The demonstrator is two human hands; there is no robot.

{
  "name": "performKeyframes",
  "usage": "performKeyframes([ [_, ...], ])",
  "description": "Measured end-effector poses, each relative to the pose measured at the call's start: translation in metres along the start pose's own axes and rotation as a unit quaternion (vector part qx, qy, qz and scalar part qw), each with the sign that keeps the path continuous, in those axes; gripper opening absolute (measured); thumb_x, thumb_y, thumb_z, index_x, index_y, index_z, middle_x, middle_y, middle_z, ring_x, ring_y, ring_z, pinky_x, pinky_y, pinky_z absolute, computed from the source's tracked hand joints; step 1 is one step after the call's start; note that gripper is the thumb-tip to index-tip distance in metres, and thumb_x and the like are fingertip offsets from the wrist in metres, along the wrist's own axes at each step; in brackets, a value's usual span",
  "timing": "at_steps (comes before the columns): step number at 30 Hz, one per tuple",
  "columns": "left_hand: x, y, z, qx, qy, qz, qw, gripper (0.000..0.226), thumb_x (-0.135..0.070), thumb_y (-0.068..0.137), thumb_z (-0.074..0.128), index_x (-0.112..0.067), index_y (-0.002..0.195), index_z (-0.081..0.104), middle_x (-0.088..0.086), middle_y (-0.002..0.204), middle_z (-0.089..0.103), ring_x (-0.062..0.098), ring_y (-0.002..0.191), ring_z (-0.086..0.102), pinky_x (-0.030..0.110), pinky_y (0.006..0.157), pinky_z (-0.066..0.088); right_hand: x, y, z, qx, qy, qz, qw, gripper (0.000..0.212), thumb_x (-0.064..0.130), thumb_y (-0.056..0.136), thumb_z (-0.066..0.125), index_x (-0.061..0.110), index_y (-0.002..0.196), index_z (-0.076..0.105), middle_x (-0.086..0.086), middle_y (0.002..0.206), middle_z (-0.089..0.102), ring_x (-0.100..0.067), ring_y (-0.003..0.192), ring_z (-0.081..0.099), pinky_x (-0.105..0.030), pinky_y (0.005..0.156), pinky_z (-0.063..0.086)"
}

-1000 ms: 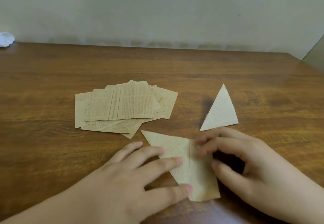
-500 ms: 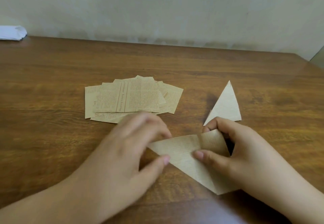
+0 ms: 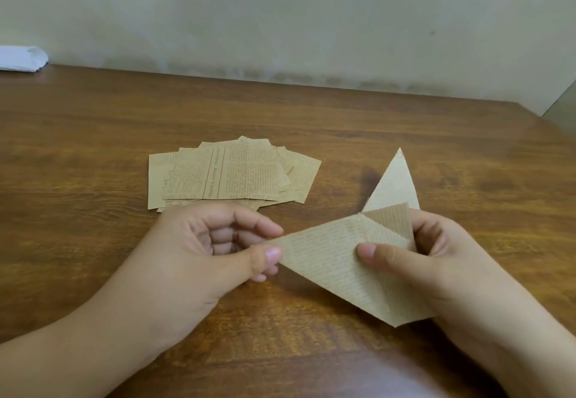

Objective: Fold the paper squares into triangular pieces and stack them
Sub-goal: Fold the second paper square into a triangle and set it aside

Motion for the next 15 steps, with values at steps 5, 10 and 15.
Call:
performKeyframes([
  [5,-0.0051,-0.0021,0.0015,-0.002,0.009,0.023,1.0,0.024,-0.005,0.052,0.086,-0.018,0.069,0.076,0.012,0.063,0.069,0.017,0.055,0.067,0.018,0.052,0.053,0.002,-0.0012,0.0045,-0.005,-0.042,0.003,0.999,0.016,0.026,0.063,0.08,0.022,0.078,0.077,-0.006,0.081,0.075,-0.021,0.072,0.073,-0.025,0.06,0.058],
  [10,-0.0061,-0.0051,0.0025,0.007,-0.015,0.011,1.0,0.037,-0.005,0.05,0.083,-0.023,0.081,0.076,0.005,0.077,0.073,0.012,0.067,0.069,0.015,0.061,0.053,0.0021,-0.0022,0.005,0.011,-0.03,0.002,0.999,0.02,0.031,0.061,0.077,0.018,0.077,0.077,-0.009,0.079,0.075,-0.02,0.067,0.072,-0.021,0.052,0.052],
  [15,-0.0069,-0.0064,0.0026,0.011,-0.028,0.002,1.0,0.034,-0.003,0.053,0.081,-0.02,0.081,0.075,0.007,0.067,0.071,0.011,0.061,0.067,0.017,0.061,0.055,-0.0002,-0.0002,0.0054,0.02,-0.024,-0.003,1.0,0.041,0.038,0.043,0.078,0.017,0.078,0.077,-0.012,0.081,0.075,-0.022,0.067,0.072,-0.02,0.052,0.052],
])
Point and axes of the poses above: each hand's wrist, its own y-axis towards the middle knuckle, its own z-axis out of the palm, x = y × z, the point moved 5 cm from there along y, towards the middle knuckle
